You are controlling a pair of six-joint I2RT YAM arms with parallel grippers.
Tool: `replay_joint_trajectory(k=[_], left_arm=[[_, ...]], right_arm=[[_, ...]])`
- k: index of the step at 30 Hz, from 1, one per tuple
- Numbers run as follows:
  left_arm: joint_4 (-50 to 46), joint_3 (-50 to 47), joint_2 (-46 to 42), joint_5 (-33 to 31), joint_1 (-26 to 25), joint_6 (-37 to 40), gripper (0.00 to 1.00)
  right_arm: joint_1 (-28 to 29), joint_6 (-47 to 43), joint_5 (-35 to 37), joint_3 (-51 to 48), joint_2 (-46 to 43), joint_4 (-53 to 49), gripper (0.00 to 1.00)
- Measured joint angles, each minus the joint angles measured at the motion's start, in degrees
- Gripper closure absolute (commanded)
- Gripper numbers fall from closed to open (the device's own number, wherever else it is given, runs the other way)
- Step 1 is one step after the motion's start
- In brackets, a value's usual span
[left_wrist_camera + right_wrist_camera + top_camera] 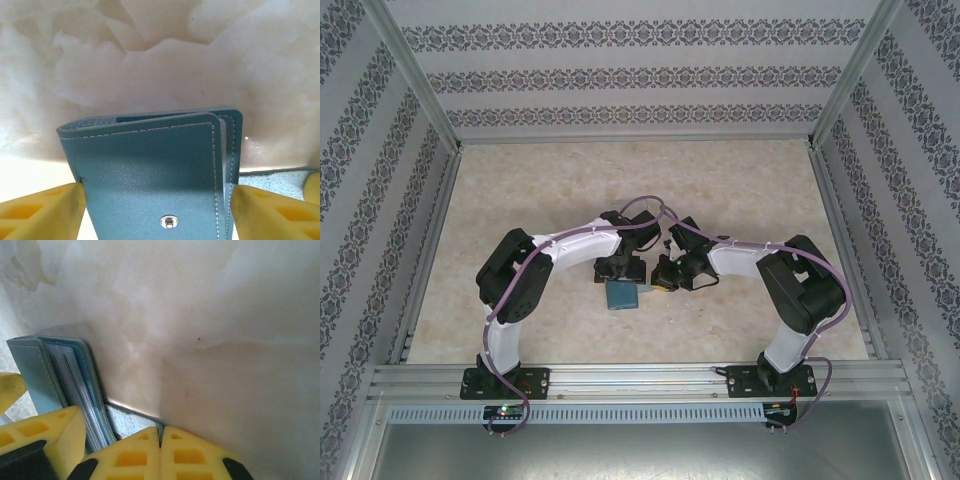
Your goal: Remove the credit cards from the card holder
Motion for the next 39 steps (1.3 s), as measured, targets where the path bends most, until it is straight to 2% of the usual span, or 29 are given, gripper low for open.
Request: replay_joint_trajectory(k=[12, 16, 27, 31, 39], left_arm=[[-1.5, 1.1, 0.0, -1.0, 0.0, 0.0, 0.31], [-2.2, 1.1, -0.4, -1.7, 0.0, 0.0, 0.36], [-4.2, 1.1, -4.3, -3.8, 0.0, 0.0, 0.41], [-4.6, 1.1, -5.4, -4.5, 0.0, 0.0, 0.51], [-5.6, 0.3, -7.3, -5.9, 0.0, 0.1, 0.62]], right_arm=[[-0.4, 0.0, -1.0, -0.7, 0.0, 1.2, 0.96], [-0.4, 0.0, -1.0, -0.7, 0.0, 1.3, 0.96], [-0.4, 0.0, -1.0, -0.7, 0.0, 1.3, 0.96], [-0.4, 0.0, -1.0, -0.7, 0.0, 1.3, 0.96], [-0.4, 0.6, -0.9, -0.7, 0.0, 1.3, 0.97]])
